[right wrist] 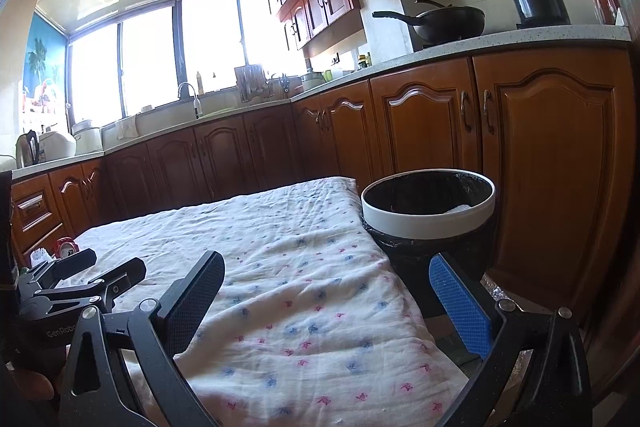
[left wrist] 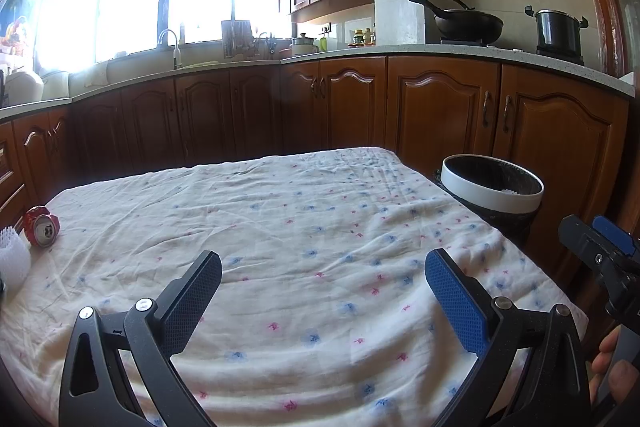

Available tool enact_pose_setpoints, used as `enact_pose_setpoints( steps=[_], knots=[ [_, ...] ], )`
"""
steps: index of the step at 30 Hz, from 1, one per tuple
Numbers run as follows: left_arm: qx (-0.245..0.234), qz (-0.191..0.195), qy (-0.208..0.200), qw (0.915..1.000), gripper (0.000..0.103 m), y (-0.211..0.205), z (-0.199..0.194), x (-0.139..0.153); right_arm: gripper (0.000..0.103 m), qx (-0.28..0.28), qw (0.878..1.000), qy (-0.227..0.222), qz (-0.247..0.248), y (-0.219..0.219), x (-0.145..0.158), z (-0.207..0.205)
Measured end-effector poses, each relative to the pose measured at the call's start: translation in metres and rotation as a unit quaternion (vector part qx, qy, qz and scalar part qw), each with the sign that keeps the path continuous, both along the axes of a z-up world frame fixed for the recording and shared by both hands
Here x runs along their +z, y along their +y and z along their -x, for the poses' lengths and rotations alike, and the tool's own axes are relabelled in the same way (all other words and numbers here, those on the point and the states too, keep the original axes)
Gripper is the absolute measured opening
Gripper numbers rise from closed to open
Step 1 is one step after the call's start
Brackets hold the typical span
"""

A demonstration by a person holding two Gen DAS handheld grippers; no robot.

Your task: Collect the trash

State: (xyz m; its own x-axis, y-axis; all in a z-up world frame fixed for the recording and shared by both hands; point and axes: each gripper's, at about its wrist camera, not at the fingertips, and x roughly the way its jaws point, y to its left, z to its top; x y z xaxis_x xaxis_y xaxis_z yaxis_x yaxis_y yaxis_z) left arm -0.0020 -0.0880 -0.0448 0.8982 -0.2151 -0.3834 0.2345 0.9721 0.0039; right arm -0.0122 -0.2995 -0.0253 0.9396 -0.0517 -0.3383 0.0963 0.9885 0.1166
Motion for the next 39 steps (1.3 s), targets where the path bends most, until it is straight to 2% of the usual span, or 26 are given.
enact_pose_setpoints(
  steps=[39],
  knots=[
    [-0.019, -0.004, 0.010, 0.9998, 0.102, 0.012, -0.009, -0.006, 0.103, 0.003, 1.000, 0.007, -0.007, 0.010, -0.005, -0.001]
  ],
)
